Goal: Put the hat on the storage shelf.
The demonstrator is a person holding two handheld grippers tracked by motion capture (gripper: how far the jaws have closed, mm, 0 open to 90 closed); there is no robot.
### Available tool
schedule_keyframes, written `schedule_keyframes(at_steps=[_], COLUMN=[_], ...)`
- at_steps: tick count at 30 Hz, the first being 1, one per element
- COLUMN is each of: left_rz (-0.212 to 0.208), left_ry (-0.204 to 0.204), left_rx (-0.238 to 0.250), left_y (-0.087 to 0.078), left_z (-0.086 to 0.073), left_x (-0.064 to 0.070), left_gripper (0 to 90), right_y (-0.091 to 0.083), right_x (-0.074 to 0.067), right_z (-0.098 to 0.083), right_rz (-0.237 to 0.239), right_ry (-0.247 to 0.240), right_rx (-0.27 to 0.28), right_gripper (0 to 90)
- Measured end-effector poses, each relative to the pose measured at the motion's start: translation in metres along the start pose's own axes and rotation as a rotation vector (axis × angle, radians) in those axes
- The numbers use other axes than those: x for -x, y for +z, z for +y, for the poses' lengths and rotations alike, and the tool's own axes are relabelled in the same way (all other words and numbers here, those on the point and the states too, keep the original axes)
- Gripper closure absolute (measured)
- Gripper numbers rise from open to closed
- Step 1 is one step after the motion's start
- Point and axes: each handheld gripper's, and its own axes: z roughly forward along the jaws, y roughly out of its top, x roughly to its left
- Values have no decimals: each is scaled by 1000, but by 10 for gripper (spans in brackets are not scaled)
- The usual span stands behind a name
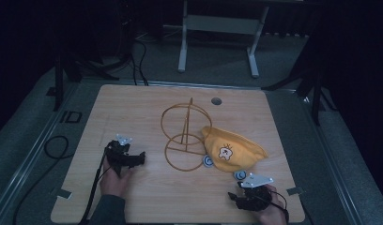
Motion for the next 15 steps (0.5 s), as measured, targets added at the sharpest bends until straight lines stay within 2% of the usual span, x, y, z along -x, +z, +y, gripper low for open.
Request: schedule_keyframes(at_steps=[15], left_rz=[0], left_ry=[2], left_rx=[-1], left_y=[0], left_z=[0], left_x=[0], left_gripper=[4], right_y=[2], right_x=[-6], right_z=[0], right_rz=[-1], right_ry=[11], right_rx=[8], right_gripper=[388])
